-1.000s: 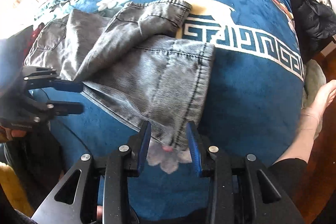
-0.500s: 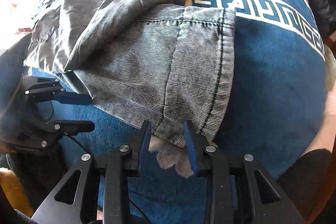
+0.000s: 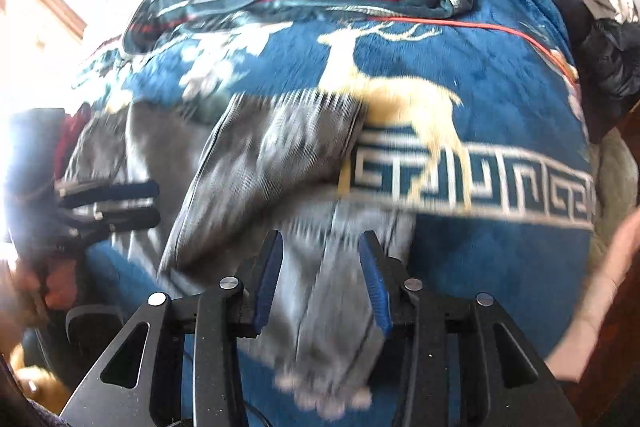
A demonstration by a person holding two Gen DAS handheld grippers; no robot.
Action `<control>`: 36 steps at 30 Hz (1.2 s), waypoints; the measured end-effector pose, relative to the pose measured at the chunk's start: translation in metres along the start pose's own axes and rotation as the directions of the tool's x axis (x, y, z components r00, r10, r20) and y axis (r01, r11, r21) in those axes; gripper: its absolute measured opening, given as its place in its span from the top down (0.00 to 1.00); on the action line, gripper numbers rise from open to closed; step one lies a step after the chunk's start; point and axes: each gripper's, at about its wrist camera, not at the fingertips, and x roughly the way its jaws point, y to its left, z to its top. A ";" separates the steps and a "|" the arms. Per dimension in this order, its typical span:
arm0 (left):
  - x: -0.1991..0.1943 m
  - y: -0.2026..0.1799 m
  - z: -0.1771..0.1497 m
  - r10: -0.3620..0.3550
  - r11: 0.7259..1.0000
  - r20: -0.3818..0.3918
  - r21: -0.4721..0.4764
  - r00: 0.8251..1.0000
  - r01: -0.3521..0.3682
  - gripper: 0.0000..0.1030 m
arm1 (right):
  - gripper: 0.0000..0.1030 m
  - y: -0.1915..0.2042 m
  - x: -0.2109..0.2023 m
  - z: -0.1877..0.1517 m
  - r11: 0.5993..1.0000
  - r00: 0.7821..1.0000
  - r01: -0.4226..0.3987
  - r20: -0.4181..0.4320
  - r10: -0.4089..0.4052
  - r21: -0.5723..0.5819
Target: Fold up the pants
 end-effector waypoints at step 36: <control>0.017 -0.088 -0.015 -0.215 0.953 -0.075 0.203 0.974 0.226 0.86 | 0.76 -0.041 -0.019 -0.025 0.993 0.999 0.051 -0.009 -0.050 0.103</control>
